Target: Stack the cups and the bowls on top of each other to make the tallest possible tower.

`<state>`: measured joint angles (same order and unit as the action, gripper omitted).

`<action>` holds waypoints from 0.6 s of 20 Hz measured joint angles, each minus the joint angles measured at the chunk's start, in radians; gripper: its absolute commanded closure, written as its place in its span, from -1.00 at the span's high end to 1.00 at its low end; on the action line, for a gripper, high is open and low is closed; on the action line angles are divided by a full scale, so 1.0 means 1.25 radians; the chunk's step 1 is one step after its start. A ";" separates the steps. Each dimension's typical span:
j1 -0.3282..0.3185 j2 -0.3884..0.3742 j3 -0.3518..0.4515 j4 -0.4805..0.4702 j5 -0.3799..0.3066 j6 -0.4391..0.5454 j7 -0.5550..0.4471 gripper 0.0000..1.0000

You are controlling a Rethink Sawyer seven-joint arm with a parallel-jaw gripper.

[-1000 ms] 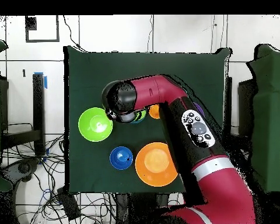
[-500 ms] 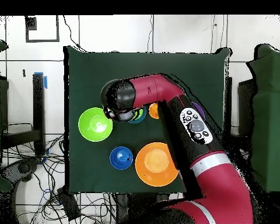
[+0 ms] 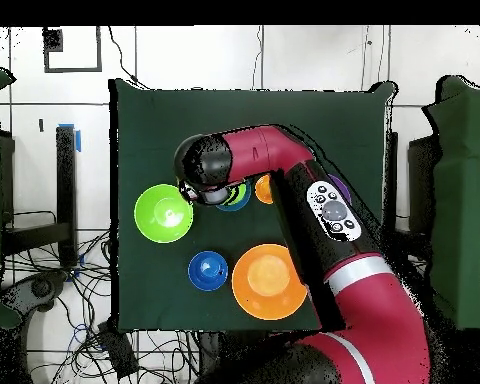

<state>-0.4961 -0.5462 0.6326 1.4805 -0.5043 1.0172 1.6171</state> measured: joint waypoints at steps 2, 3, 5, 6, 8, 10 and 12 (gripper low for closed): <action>0.000 0.000 0.002 -0.002 -0.012 0.000 0.000 -1.00; 0.000 0.000 0.003 -0.002 -0.017 0.000 0.000 -1.00; 0.000 0.000 0.004 -0.002 -0.019 0.000 0.000 -1.00; 0.000 0.000 0.005 -0.002 -0.023 0.000 0.000 -1.00; 0.000 0.000 0.006 -0.002 -0.028 0.000 0.000 -1.00; 0.000 0.000 0.008 -0.003 -0.032 0.000 0.000 -1.00; 0.000 0.000 0.009 -0.004 -0.034 0.000 0.000 -1.00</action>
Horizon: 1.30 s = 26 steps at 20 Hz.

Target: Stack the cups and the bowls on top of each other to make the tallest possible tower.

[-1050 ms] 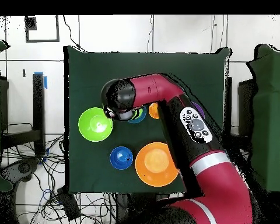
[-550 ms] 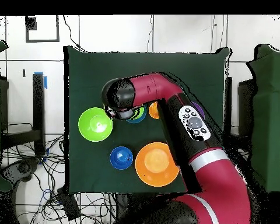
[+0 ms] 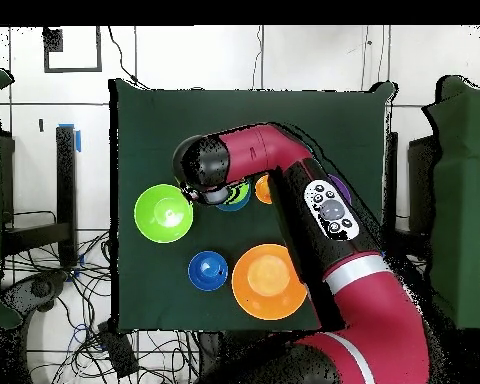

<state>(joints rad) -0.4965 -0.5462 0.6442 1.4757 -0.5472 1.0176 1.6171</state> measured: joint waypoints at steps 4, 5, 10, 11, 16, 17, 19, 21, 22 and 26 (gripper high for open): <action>0.000 0.000 0.003 -0.001 -0.001 0.000 0.000 -1.00; 0.000 0.000 0.003 -0.001 -0.001 0.000 0.000 -1.00; 0.000 0.002 0.006 -0.004 -0.003 0.000 0.000 -1.00; 0.000 0.002 0.006 -0.005 -0.003 0.000 0.000 -1.00; 0.000 0.003 0.008 -0.016 -0.005 0.000 0.000 -1.00; 0.000 0.003 0.009 -0.018 -0.006 0.000 0.000 -1.00; 0.000 0.004 0.010 -0.021 -0.006 0.000 0.000 -1.00; -0.001 0.004 0.010 -0.023 -0.007 0.000 0.000 -1.00; -0.001 0.004 0.011 -0.024 -0.008 0.000 0.000 -1.00; -0.001 0.004 0.012 -0.024 -0.009 0.000 0.000 -1.00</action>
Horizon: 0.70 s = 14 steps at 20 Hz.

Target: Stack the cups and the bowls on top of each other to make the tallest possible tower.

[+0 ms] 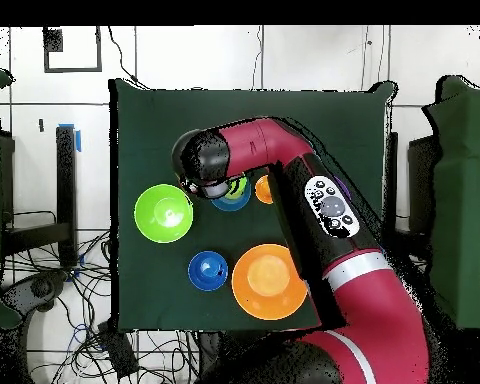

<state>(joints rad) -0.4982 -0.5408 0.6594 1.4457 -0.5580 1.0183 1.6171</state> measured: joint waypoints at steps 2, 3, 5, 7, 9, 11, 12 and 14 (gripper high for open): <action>-0.001 0.000 0.001 0.000 0.000 0.000 0.000 -1.00; -0.001 0.000 0.002 0.000 -0.001 0.000 0.000 -1.00; -0.002 0.001 0.003 0.000 -0.002 0.000 0.000 -1.00; -0.003 0.001 0.005 0.000 -0.002 0.000 0.000 -1.00; -0.005 0.001 0.007 0.000 -0.003 0.000 0.000 -1.00; -0.006 0.001 0.009 0.000 -0.004 0.000 0.000 -1.00; -0.007 0.002 0.010 0.000 -0.004 0.000 0.000 -1.00; -0.012 0.003 0.017 0.000 -0.006 0.000 0.000 1.00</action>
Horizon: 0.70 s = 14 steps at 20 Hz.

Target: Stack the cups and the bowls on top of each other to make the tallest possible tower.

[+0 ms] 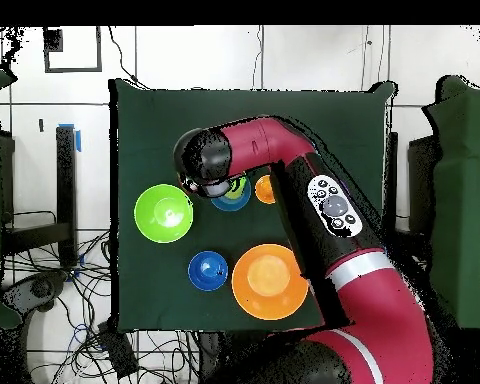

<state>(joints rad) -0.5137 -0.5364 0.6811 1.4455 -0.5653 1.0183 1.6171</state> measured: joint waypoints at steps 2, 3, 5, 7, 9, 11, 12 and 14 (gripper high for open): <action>-0.001 0.000 0.001 0.000 -0.001 0.000 0.000 1.00; -0.001 0.001 0.001 0.000 -0.001 0.000 0.000 1.00; -0.002 0.001 0.002 0.000 -0.002 0.000 0.000 1.00; -0.002 0.003 0.002 0.000 -0.003 0.000 0.000 1.00; -0.002 0.007 0.003 0.000 -0.004 0.000 0.000 1.00; -0.002 0.013 0.004 0.000 -0.005 0.000 0.000 1.00; -0.002 0.015 0.004 0.000 -0.005 0.000 0.000 1.00; -0.002 0.018 0.004 0.000 -0.006 0.000 0.000 1.00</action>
<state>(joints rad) -0.5168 -0.5144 0.6855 1.4449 -0.5723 1.0181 1.6171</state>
